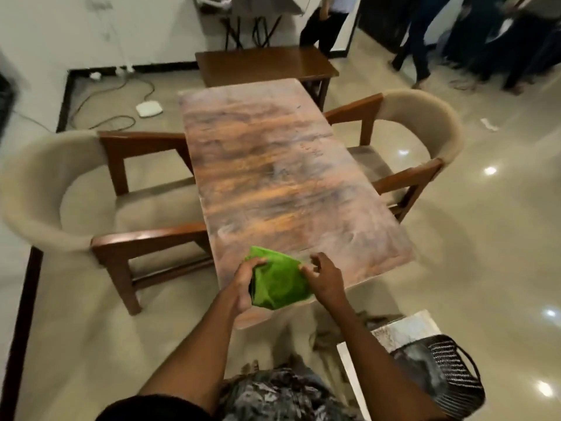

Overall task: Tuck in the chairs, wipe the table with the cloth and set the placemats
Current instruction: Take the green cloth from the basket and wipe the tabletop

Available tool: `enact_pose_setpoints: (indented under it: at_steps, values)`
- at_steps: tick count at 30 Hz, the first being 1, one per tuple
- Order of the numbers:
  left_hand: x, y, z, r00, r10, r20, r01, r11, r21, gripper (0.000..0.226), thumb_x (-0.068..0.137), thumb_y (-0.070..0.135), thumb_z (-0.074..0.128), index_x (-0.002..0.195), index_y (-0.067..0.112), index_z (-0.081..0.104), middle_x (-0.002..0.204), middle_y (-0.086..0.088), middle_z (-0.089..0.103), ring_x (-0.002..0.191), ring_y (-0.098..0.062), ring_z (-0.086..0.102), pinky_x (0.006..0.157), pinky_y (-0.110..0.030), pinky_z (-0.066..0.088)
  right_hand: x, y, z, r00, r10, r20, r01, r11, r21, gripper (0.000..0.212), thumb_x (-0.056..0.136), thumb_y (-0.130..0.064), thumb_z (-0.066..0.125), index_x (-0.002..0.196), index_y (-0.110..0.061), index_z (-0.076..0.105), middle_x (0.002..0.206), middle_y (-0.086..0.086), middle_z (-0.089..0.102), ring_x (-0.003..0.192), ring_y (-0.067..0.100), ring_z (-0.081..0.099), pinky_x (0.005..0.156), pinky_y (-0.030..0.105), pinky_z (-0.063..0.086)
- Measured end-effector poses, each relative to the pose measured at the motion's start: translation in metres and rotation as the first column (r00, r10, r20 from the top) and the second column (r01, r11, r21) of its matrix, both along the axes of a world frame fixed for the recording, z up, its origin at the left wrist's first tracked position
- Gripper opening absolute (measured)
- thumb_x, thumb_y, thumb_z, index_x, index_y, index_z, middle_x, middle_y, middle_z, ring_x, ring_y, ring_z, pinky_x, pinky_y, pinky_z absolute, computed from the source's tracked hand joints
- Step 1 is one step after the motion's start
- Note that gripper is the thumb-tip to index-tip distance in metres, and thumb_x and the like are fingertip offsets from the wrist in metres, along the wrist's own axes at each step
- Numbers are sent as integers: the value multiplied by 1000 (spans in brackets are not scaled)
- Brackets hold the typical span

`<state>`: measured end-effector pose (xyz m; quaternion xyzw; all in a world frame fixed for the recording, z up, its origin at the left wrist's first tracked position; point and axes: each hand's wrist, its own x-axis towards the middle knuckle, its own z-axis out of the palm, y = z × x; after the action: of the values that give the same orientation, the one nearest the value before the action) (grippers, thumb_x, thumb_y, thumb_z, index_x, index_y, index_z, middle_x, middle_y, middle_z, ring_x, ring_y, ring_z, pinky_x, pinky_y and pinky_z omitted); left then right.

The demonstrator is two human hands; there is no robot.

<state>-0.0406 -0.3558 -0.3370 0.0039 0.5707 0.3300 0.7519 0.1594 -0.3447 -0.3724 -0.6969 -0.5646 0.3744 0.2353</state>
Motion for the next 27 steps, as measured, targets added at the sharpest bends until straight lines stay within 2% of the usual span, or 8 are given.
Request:
enact_pose_setpoints:
  at_steps: [4,7,11,14,17,20,24,27]
  values:
    - [4,-1,-24,999,-41,13,40,998,39,28,102,24,63,99,7,85,107,-18,81,90,-32,80,97,-48,58,3,-3,-2,828,-191,-528,-57,907,-417,35,107,-44,59,116,-14,75,111,7,80,98,20,78,73,24,61]
    - [21,7,-38,984,-116,-138,124,991,51,22,103,24,66,115,9,77,115,-18,79,98,-35,76,99,-53,59,3,-3,-10,792,-161,-589,-136,894,-427,14,103,-16,68,113,-12,76,103,5,83,98,26,79,75,29,64]
    - [37,-1,-89,828,-81,-555,151,985,82,8,91,23,80,92,16,78,102,-18,81,93,-34,79,89,-59,64,16,5,-39,903,-55,-426,-120,920,-374,29,90,7,73,94,-21,78,88,-1,81,88,33,78,80,42,66]
    - [38,-25,-108,814,-56,-578,78,997,13,12,99,8,69,88,10,71,88,-21,76,71,-32,74,71,-49,66,19,14,-43,964,21,-264,-92,961,-260,23,87,-1,73,89,-24,75,82,-4,76,83,28,74,68,28,57]
    - [36,-50,-117,827,-14,-562,-13,999,-45,15,101,-3,58,91,4,66,77,-17,71,60,-29,68,56,-32,56,5,30,-38,994,91,52,-87,993,-80,31,85,-17,60,110,-8,76,97,18,75,92,38,69,76,38,51]
    - [36,-70,-138,756,9,-654,-75,994,-74,19,97,-3,53,87,7,66,87,-19,75,71,-32,72,59,-30,53,-26,39,-40,937,226,267,-237,971,12,36,95,-6,57,129,-8,68,104,25,71,97,47,65,76,47,51]
    - [22,-70,-161,497,-77,-864,107,994,-27,19,99,4,50,106,8,68,95,-6,69,87,-31,65,69,-31,41,-72,35,-74,854,369,366,-455,872,181,39,95,-8,53,130,-10,69,118,22,70,102,45,67,78,48,55]
    - [-8,-57,-180,326,-57,-944,347,936,63,35,101,9,48,132,13,64,115,-10,74,103,-34,69,86,-44,56,-97,13,-125,606,653,455,-708,703,-67,50,103,-23,52,154,-20,53,162,9,50,143,39,50,105,52,45]
